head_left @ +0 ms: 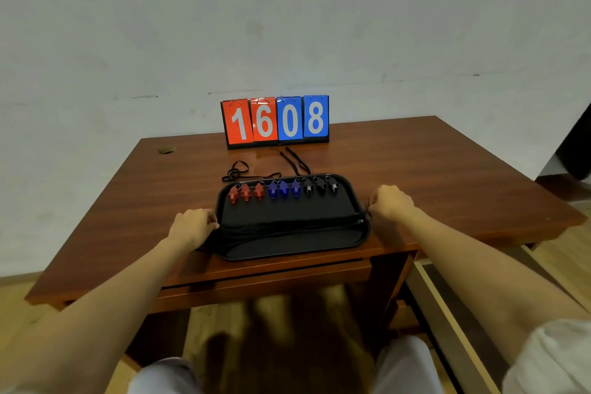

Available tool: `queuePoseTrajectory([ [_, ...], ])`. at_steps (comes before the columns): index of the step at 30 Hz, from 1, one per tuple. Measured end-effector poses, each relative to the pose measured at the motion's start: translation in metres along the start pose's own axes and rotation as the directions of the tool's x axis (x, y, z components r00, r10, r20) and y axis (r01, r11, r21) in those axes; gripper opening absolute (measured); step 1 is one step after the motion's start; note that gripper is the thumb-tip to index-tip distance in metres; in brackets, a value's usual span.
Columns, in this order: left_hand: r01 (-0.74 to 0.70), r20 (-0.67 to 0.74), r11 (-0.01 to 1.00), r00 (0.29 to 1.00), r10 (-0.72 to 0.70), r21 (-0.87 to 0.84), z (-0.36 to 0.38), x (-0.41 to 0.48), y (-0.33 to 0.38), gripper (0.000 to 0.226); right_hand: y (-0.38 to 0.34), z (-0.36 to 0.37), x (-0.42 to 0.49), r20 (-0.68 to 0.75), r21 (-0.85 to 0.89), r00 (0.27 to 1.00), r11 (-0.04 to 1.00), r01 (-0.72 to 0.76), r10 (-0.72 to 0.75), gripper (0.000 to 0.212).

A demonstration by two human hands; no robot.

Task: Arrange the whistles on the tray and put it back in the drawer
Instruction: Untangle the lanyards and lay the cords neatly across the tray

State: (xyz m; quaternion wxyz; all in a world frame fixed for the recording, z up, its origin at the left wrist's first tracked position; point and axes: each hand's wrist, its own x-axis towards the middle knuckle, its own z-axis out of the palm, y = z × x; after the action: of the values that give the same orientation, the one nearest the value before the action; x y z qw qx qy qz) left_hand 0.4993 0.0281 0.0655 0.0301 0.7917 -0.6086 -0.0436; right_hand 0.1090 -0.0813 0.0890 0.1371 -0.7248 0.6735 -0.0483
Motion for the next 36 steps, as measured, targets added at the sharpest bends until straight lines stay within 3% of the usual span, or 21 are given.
queuePoseTrajectory([
  [6,-0.025,-0.095,0.999,0.995,0.029,0.043,0.002,-0.002,0.005,0.031,0.001,0.003,0.000,0.024,-0.033,0.999,0.999,0.028,-0.027,0.021],
  [9,-0.064,-0.127,0.998,0.990,0.067,0.024,0.001,-0.004,0.014,0.038,-0.002,0.004,0.000,0.030,-0.075,0.994,0.992,0.106,-0.104,0.031],
  [13,-0.154,-0.029,0.988,0.988,0.155,0.034,0.004,-0.007,0.029,0.055,-0.008,0.007,-0.001,0.018,-0.137,0.985,0.976,0.171,-0.170,0.041],
  [17,-0.216,0.098,0.975,0.973,0.210,0.056,0.011,-0.008,0.039,0.065,-0.008,0.013,-0.003,0.099,-0.156,0.955,0.943,0.293,-0.281,0.047],
  [29,-0.255,0.136,0.967,0.959,0.250,0.020,0.020,-0.002,0.045,0.053,-0.015,0.026,0.001,0.164,-0.191,0.910,0.892,0.409,-0.381,0.044],
  [36,-0.233,-0.011,0.967,0.972,0.233,-0.103,0.009,0.027,0.076,0.041,-0.053,0.016,0.028,0.048,-0.069,0.902,0.899,0.432,-0.430,0.038],
])
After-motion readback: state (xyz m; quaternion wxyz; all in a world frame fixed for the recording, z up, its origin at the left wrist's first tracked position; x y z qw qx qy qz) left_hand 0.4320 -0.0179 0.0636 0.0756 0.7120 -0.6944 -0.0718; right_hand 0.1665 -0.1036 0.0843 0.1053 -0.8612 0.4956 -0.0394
